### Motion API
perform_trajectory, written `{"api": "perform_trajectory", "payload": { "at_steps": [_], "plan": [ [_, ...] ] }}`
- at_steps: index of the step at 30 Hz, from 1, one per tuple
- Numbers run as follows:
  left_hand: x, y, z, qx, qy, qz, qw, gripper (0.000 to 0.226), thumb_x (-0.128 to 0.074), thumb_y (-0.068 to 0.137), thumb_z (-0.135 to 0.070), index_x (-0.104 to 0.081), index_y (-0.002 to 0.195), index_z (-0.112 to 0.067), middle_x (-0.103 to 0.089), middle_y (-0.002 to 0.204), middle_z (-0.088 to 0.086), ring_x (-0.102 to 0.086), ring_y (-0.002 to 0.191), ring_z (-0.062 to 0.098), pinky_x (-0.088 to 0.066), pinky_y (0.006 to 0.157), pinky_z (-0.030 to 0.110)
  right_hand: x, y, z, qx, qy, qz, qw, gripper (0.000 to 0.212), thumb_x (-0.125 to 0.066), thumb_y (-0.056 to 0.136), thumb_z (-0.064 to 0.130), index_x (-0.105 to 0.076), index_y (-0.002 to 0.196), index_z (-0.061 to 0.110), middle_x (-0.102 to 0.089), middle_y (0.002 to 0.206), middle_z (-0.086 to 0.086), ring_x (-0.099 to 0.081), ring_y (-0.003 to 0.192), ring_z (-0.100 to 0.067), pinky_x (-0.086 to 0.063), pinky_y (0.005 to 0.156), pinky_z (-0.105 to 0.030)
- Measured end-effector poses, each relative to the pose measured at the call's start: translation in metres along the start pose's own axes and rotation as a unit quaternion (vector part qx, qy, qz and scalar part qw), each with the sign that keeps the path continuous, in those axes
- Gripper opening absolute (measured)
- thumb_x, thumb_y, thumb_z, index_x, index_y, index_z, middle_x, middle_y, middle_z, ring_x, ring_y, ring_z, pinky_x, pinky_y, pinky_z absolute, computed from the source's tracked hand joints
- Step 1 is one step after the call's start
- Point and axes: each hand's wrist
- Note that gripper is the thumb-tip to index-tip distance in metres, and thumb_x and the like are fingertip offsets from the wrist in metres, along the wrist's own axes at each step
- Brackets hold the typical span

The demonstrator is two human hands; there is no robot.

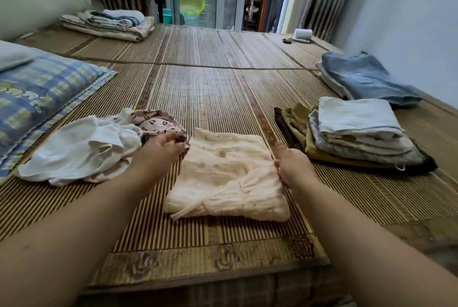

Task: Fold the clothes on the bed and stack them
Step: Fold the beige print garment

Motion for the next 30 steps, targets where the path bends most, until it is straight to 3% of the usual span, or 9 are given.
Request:
{"api": "perform_trajectory", "payload": {
  "at_steps": [3, 6, 11, 16, 18, 20, 23, 26, 30],
  "plan": [
    [-0.009, -0.011, 0.007, -0.160, 0.256, -0.004, 0.953, 0.049, -0.058, 0.091, -0.035, -0.045, 0.139, -0.032, -0.044, 0.146, -0.001, -0.043, 0.131, 0.021, -0.037, 0.105, 0.042, 0.004, -0.007, -0.013, 0.146, -0.141, -0.014, 0.979, 0.032, -0.055, 0.091, 0.045, -0.064, 0.114, 0.023, -0.062, 0.099, 0.013, -0.055, 0.087, -0.008, -0.039, 0.070, -0.025],
    [-0.015, -0.027, 0.020, -0.264, 0.355, 0.182, 0.878, 0.057, -0.051, 0.080, -0.064, -0.027, 0.131, -0.061, -0.015, 0.152, -0.030, -0.016, 0.141, 0.000, -0.023, 0.113, 0.037, 0.012, -0.026, -0.026, 0.288, -0.210, 0.127, 0.926, 0.033, -0.056, 0.083, 0.053, -0.066, 0.110, 0.037, -0.058, 0.101, 0.030, -0.057, 0.102, 0.006, -0.046, 0.087, -0.018],
    [-0.018, -0.033, 0.052, -0.277, 0.524, 0.307, 0.745, 0.069, -0.030, 0.081, -0.076, 0.000, 0.141, -0.059, 0.006, 0.150, -0.032, 0.016, 0.138, -0.009, 0.009, 0.111, 0.037, 0.027, -0.034, -0.051, 0.301, -0.382, 0.329, 0.809, 0.080, -0.043, 0.064, 0.088, -0.017, 0.136, 0.064, 0.003, 0.145, 0.040, 0.010, 0.139, 0.012, 0.005, 0.113, -0.031],
    [-0.012, -0.034, 0.051, -0.276, 0.545, 0.233, 0.756, 0.056, -0.040, 0.094, -0.030, -0.024, 0.145, -0.046, -0.021, 0.153, -0.023, -0.011, 0.141, -0.004, -0.017, 0.116, 0.034, 0.036, -0.036, -0.054, 0.306, -0.330, 0.246, 0.858, 0.045, -0.061, 0.088, 0.031, -0.054, 0.131, 0.039, -0.037, 0.140, 0.028, -0.030, 0.134, 0.007, -0.023, 0.112, -0.021],
    [-0.007, -0.037, 0.044, -0.270, 0.521, 0.203, 0.784, 0.042, -0.044, 0.093, -0.028, -0.051, 0.131, -0.043, -0.053, 0.136, -0.019, -0.050, 0.123, 0.003, -0.042, 0.101, 0.029, 0.041, -0.039, -0.049, 0.280, -0.286, 0.223, 0.889, 0.025, -0.062, 0.084, 0.025, -0.071, 0.105, 0.035, -0.062, 0.113, 0.027, -0.061, 0.101, 0.004, -0.047, 0.086, -0.016],
    [0.000, -0.042, 0.032, -0.234, 0.471, 0.209, 0.824, 0.024, -0.048, 0.090, -0.028, -0.066, 0.100, -0.040, -0.069, 0.095, -0.018, -0.061, 0.084, 0.000, -0.047, 0.071, 0.019, 0.045, -0.044, -0.039, 0.240, -0.215, 0.230, 0.918, 0.011, -0.058, 0.075, 0.027, -0.069, 0.074, 0.026, -0.067, 0.071, 0.013, -0.060, 0.065, -0.003, -0.046, 0.060, -0.020],
    [0.015, -0.045, 0.016, -0.132, 0.337, 0.273, 0.892, 0.017, -0.053, 0.079, -0.030, -0.070, 0.077, -0.029, -0.066, 0.067, -0.012, -0.057, 0.060, 0.001, -0.045, 0.059, 0.021, 0.050, -0.050, -0.018, 0.172, -0.105, 0.315, 0.927, 0.012, -0.056, 0.070, 0.026, -0.061, 0.061, 0.021, -0.056, 0.061, 0.005, -0.051, 0.057, -0.007, -0.043, 0.055, -0.021],
    [0.032, -0.045, 0.004, -0.086, 0.213, 0.310, 0.922, 0.028, -0.058, 0.070, -0.042, -0.073, 0.077, -0.019, -0.068, 0.070, -0.005, -0.060, 0.062, 0.009, -0.046, 0.057, 0.020, 0.053, -0.051, -0.002, 0.100, -0.008, 0.396, 0.913, 0.011, -0.055, 0.072, 0.024, -0.060, 0.068, 0.015, -0.055, 0.064, 0.004, -0.051, 0.056, -0.007, -0.043, 0.052, -0.017],
    [0.035, -0.030, -0.005, -0.059, 0.083, 0.219, 0.970, 0.015, -0.061, 0.090, -0.015, -0.073, 0.090, -0.024, -0.075, 0.087, 0.002, -0.072, 0.073, 0.016, -0.053, 0.056, 0.020, 0.036, -0.036, 0.011, 0.037, 0.059, 0.285, 0.956, 0.019, -0.053, 0.069, 0.023, -0.061, 0.076, 0.008, -0.063, 0.071, -0.005, -0.061, 0.062, -0.020, -0.050, 0.056, -0.031]
  ]
}}
Point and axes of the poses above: each hand's wrist, its own y-axis towards the middle knuckle, its own x-axis out of the back of the hand, z = x × y
